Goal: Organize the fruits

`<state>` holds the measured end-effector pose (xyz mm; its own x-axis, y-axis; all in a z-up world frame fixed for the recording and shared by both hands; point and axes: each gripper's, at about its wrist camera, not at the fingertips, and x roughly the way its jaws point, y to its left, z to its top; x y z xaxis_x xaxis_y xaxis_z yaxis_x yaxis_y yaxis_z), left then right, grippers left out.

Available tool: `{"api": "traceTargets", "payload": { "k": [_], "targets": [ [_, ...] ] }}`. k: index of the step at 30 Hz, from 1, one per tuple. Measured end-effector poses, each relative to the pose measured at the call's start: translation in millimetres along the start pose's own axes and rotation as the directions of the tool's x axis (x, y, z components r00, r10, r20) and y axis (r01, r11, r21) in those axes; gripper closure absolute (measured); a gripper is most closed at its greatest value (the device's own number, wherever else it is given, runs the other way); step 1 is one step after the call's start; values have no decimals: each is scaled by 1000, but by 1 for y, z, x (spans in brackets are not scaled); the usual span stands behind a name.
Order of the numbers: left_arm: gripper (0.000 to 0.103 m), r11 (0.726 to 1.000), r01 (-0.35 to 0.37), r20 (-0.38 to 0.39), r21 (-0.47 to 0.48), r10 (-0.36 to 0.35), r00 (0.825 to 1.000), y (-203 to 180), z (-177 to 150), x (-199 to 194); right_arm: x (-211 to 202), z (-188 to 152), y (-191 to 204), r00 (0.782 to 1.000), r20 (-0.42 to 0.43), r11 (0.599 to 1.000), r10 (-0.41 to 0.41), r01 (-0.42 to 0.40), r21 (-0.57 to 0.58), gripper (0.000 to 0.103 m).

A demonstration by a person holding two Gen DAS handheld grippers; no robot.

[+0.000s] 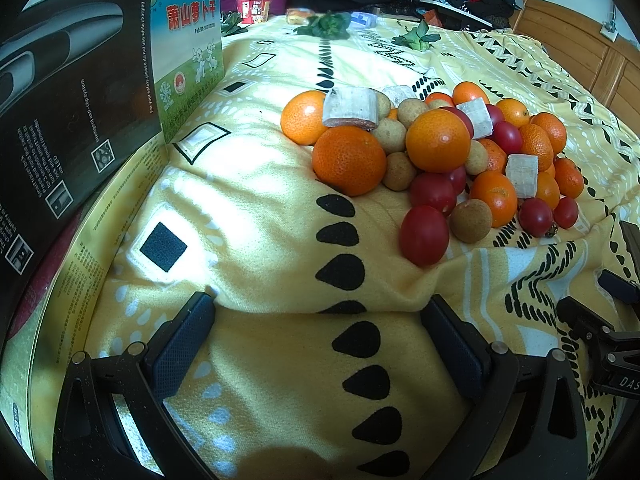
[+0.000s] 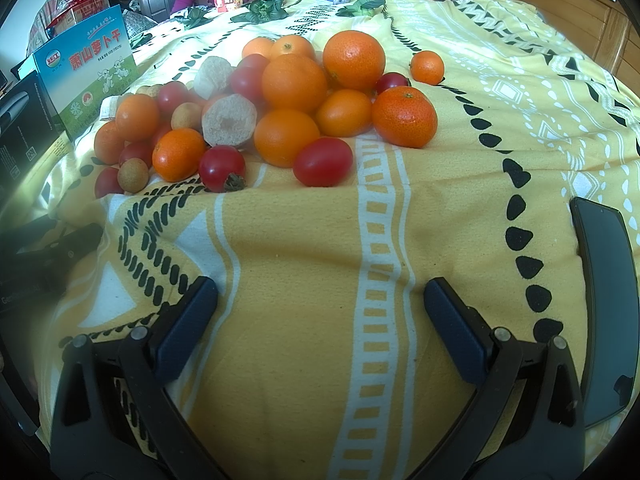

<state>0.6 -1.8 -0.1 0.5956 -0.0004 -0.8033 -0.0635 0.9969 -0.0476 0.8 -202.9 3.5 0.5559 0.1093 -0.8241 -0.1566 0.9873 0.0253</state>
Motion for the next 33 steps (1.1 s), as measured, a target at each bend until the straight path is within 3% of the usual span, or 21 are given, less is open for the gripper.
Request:
{"api": "traceTargets", "payload": {
  "k": [33],
  "targets": [
    [0, 1000, 4, 0, -3, -4, 1000, 1, 2, 2, 1, 0, -4, 1000, 4, 1000, 17, -17, 5, 0]
  ]
}}
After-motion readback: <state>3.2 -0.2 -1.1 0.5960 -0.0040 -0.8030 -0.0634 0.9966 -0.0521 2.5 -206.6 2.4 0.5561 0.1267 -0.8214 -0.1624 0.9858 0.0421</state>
